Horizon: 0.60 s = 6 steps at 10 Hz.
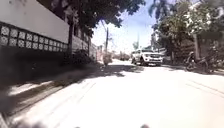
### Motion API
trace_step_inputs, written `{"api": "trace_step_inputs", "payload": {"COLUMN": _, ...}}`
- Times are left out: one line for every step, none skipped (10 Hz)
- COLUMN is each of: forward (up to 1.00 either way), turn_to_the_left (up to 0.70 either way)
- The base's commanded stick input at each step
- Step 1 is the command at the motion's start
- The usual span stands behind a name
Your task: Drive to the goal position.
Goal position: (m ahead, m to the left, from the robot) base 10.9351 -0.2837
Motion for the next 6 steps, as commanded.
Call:
{"api": "trace_step_inputs", "payload": {"forward": 1.00, "turn_to_the_left": 0.00}}
{"api": "trace_step_inputs", "payload": {"forward": 1.00, "turn_to_the_left": 0.00}}
{"api": "trace_step_inputs", "payload": {"forward": 1.00, "turn_to_the_left": 0.00}}
{"api": "trace_step_inputs", "payload": {"forward": 1.00, "turn_to_the_left": 0.00}}
{"api": "trace_step_inputs", "payload": {"forward": 1.00, "turn_to_the_left": 0.00}}
{"api": "trace_step_inputs", "payload": {"forward": 1.00, "turn_to_the_left": -0.12}}
